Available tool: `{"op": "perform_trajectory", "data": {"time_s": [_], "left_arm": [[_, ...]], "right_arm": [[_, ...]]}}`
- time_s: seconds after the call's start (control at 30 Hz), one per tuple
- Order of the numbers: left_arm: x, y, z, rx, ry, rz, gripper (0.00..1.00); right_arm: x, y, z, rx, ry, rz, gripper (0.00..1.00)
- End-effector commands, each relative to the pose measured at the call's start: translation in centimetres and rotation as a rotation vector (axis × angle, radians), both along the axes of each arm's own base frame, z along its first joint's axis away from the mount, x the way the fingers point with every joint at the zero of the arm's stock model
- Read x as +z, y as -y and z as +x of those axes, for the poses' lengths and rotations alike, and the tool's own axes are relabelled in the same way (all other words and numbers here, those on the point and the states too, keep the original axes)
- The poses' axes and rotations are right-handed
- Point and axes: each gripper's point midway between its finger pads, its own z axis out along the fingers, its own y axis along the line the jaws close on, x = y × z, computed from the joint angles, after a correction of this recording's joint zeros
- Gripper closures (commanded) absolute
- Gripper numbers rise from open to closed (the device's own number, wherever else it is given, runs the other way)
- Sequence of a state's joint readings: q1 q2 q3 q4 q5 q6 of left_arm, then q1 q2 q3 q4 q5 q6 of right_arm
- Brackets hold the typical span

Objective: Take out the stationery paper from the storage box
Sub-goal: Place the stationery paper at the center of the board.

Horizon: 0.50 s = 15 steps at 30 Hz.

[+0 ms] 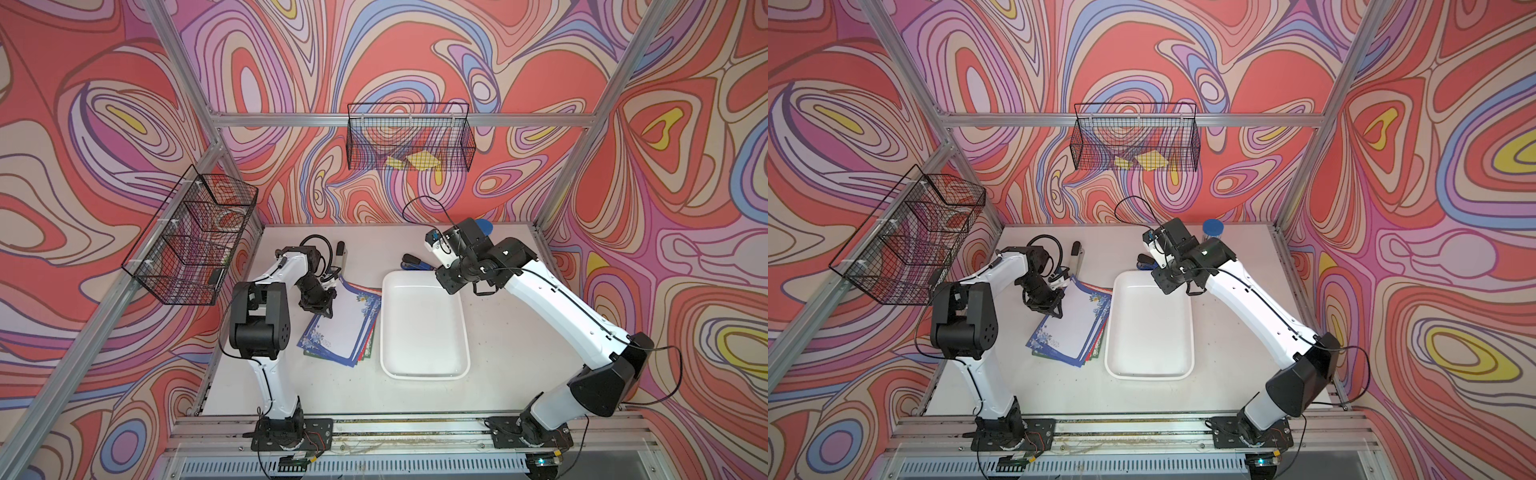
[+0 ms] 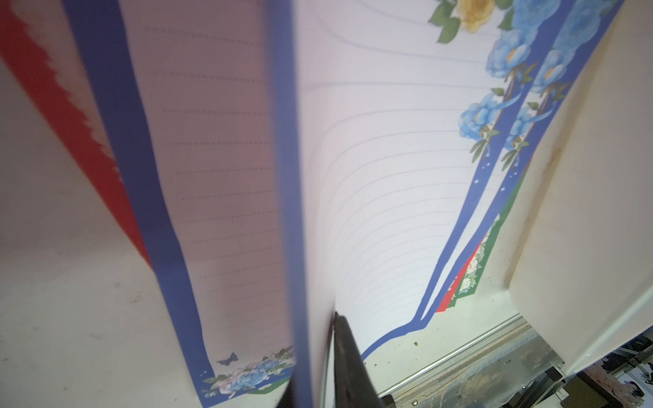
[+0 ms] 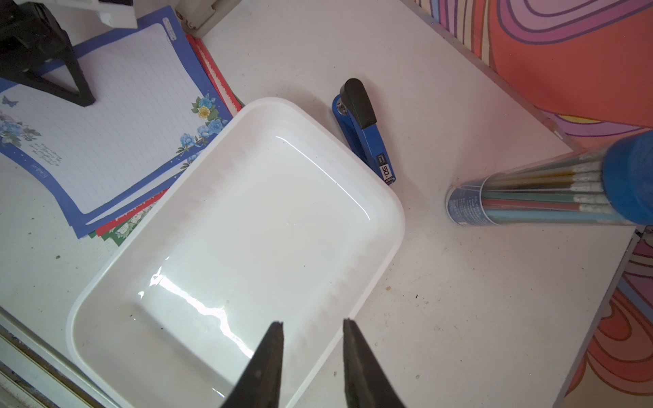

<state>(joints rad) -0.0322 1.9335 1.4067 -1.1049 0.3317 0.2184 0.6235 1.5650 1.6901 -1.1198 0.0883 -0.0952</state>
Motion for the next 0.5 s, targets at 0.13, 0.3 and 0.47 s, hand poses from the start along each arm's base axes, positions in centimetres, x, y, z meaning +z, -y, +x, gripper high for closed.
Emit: {"op": "perform_trajectory", "data": {"time_s": [0.13, 0.3, 0.47], "left_arm": [[0.6, -1.9, 0.4, 0.016, 0.061, 0.099, 0.61], [1.9, -3.8, 0.9, 0.034, 0.139, 0.191, 0.39], [3.7, -4.7, 1.7, 0.061, 0.233, 0.233, 0.36]], "right_arm": [[0.4, -0.4, 0.3, -0.014, 0.012, -0.02, 0.66], [1.2, -0.5, 0.5, -0.018, 0.039, -0.017, 0.64], [1.6, -0.3, 0.8, -0.025, 0.06, -0.025, 0.64]]}}
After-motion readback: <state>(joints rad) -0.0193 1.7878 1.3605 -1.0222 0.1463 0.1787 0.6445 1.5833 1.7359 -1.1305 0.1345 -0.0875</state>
